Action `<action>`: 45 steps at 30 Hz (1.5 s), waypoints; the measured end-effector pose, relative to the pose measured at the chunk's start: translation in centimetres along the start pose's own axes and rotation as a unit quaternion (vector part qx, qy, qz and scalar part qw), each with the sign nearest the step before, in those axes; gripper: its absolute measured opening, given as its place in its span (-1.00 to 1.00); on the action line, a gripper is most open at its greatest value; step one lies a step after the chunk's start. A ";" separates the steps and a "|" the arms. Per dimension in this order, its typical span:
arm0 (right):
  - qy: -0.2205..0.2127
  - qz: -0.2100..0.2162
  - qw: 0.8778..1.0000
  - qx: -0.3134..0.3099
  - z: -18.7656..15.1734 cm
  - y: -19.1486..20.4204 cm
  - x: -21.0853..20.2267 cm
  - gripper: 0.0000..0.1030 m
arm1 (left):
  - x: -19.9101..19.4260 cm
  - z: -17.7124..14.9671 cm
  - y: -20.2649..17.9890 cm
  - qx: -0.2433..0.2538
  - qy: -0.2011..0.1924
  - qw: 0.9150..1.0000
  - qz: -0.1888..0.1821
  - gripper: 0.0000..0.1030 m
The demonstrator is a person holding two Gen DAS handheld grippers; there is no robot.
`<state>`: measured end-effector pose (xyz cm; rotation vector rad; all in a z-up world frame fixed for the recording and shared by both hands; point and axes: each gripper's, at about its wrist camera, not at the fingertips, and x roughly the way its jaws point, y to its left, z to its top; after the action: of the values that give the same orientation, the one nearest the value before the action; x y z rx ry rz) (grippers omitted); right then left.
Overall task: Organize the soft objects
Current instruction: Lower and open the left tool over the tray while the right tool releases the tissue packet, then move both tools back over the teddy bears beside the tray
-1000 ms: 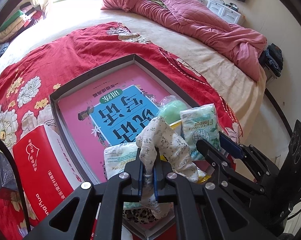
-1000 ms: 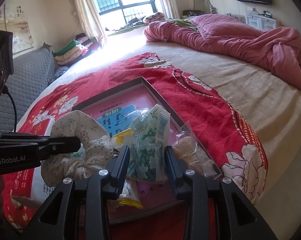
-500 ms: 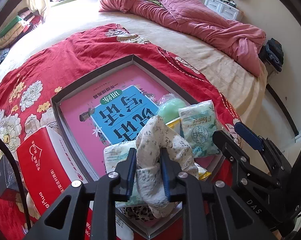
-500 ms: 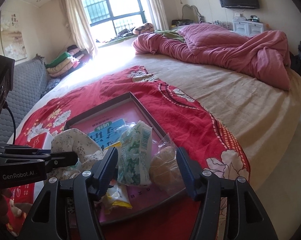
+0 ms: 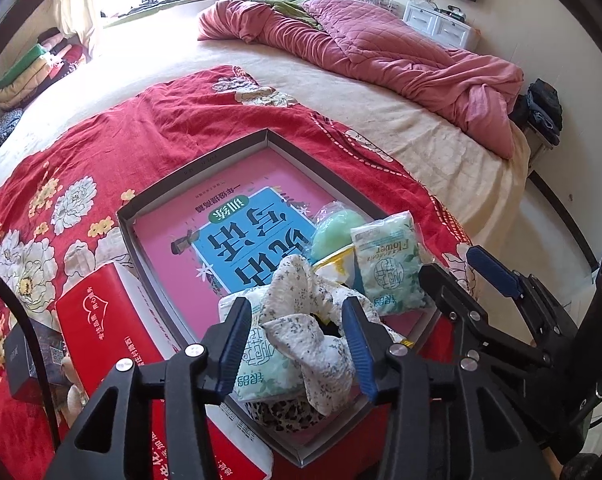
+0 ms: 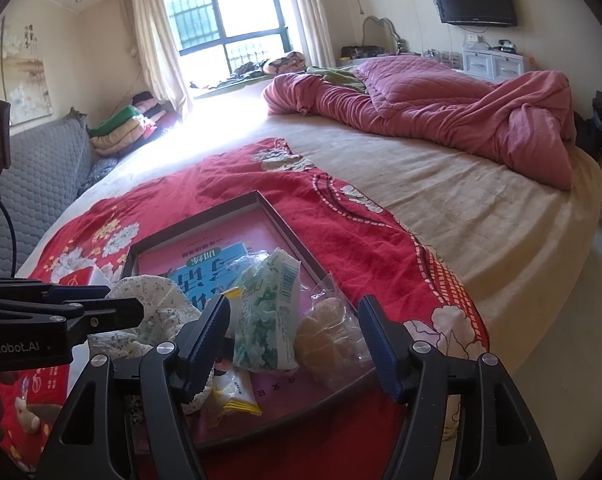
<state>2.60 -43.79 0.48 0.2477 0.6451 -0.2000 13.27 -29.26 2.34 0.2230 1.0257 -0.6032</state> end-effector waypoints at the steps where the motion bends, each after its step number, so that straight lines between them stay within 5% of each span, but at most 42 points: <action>1: -0.001 -0.002 1.000 0.000 0.0 0.0 -0.1 0.34 | -0.2 0.0 0.0 0.000 -0.001 1.000 0.002 -0.08; 16: -0.011 -0.016 1.000 -0.024 0.2 1.3 -1.1 0.47 | -3.5 -1.5 0.7 -0.010 -0.028 0.999 0.024 0.26; 31: -0.031 -0.007 0.999 -0.036 0.9 2.9 -3.0 0.51 | -6.1 -3.9 2.1 -0.030 -0.045 0.998 0.028 0.39; 37: -0.049 0.028 0.996 -0.068 1.9 5.9 -5.2 0.51 | -8.0 -6.4 4.2 -0.051 -0.049 0.997 0.036 0.39; 45: -0.064 0.095 0.985 -0.130 2.3 13.1 -7.6 0.51 | -9.8 -11.2 10.8 -0.100 -0.029 0.990 0.090 0.39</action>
<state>1.34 -31.16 9.13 0.0422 0.5095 0.0518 7.57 -11.86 3.85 0.1175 0.9898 -0.3388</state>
